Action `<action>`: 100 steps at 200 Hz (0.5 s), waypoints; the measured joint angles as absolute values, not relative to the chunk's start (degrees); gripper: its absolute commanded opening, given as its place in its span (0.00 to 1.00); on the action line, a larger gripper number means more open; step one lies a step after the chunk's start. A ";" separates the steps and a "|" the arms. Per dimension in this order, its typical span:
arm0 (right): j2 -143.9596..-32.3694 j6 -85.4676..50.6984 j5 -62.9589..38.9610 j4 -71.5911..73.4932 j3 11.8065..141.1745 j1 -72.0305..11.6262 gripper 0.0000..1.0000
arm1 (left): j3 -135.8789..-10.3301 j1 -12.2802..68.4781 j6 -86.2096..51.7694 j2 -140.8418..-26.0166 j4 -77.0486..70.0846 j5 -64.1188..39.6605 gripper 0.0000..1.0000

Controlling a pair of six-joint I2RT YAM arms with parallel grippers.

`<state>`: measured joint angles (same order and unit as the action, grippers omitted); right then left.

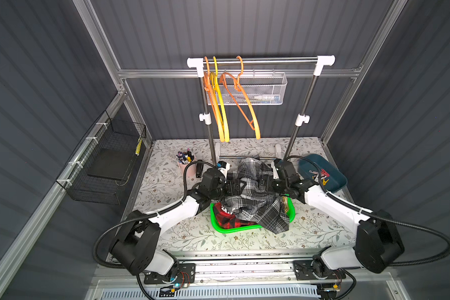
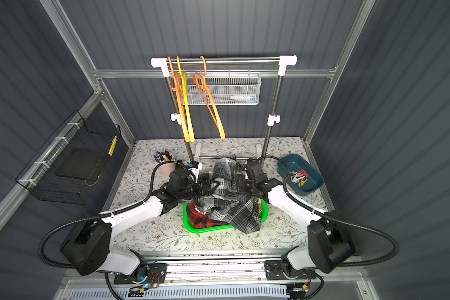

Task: Remove the clothespins securing long-sleeve shirts to the hanger
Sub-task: Adjust the long-sleeve shirt at the bin, then reset both arms

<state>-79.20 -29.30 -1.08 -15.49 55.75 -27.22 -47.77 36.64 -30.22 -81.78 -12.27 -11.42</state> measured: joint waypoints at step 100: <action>-60.97 -20.51 -0.69 -17.10 54.65 -14.85 0.99 | -46.24 36.29 -8.58 -62.06 -13.28 11.29 1.00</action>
<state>-60.97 -20.51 -0.69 -17.10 54.65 -14.85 -46.24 36.29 -8.58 -62.06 -13.28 11.29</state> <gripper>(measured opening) 0.989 0.998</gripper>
